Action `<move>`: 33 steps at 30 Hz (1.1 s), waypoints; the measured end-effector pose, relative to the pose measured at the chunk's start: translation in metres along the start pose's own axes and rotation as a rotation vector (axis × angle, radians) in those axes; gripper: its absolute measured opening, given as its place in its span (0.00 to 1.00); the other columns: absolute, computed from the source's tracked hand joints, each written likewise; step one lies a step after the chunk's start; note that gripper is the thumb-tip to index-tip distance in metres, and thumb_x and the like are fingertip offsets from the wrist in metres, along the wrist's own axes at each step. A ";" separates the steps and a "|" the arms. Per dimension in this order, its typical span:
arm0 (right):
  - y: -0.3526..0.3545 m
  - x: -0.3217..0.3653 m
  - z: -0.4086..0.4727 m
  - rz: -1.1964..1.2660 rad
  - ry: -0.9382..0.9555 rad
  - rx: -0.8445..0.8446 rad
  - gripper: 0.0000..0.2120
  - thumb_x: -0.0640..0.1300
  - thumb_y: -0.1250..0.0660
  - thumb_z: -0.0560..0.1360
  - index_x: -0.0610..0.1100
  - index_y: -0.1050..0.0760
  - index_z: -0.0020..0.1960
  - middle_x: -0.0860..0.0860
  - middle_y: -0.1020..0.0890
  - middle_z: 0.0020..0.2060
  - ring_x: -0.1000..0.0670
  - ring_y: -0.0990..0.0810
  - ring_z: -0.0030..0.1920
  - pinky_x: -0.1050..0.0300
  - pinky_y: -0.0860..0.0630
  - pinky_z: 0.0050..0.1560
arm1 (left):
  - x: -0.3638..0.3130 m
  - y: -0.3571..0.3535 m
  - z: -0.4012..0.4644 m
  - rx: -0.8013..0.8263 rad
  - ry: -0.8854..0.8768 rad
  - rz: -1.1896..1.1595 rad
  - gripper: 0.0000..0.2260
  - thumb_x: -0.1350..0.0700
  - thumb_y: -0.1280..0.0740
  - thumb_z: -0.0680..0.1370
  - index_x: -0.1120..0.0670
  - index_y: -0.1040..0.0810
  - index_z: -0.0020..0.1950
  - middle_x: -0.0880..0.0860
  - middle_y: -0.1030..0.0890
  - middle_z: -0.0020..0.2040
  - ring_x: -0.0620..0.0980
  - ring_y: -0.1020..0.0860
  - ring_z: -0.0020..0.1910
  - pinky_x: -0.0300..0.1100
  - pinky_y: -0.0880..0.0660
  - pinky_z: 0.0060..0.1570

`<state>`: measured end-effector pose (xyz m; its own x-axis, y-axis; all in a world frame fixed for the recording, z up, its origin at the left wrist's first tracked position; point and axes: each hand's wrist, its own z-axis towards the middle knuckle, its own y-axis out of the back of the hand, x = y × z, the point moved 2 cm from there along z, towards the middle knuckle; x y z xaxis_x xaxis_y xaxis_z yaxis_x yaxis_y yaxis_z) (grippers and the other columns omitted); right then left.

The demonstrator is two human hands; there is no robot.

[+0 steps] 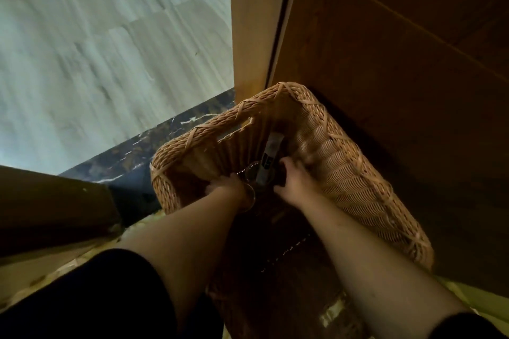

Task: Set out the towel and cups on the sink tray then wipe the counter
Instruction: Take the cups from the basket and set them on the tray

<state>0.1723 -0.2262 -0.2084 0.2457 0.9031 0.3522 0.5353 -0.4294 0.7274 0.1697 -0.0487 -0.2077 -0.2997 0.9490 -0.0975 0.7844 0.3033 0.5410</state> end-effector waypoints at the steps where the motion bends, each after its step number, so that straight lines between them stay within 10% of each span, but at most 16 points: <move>1: -0.005 -0.002 0.009 -0.010 0.020 0.026 0.36 0.48 0.25 0.72 0.54 0.39 0.74 0.43 0.34 0.71 0.38 0.27 0.67 0.47 0.27 0.61 | -0.002 -0.003 0.004 -0.017 0.036 -0.026 0.39 0.45 0.27 0.75 0.55 0.42 0.79 0.61 0.34 0.75 0.64 0.32 0.72 0.59 0.30 0.68; 17: -0.074 -0.009 0.097 -0.193 0.288 0.118 0.50 0.47 0.23 0.71 0.56 0.52 0.81 0.35 0.46 0.78 0.31 0.37 0.74 0.39 0.31 0.69 | -0.021 -0.077 0.057 -0.210 0.115 -0.113 0.30 0.49 0.36 0.82 0.47 0.46 0.80 0.57 0.42 0.77 0.63 0.39 0.73 0.60 0.30 0.64; 33: -0.039 -0.003 0.067 0.031 0.267 0.040 0.41 0.48 0.22 0.68 0.51 0.38 0.75 0.40 0.36 0.73 0.36 0.29 0.69 0.46 0.28 0.66 | -0.029 -0.029 0.018 -0.256 0.058 -0.096 0.37 0.50 0.27 0.76 0.54 0.44 0.78 0.61 0.42 0.74 0.63 0.39 0.72 0.56 0.27 0.64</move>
<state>0.2054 -0.2119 -0.2772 0.0433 0.8526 0.5208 0.5638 -0.4512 0.6918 0.1649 -0.0838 -0.2356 -0.4021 0.9084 -0.1147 0.5907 0.3530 0.7256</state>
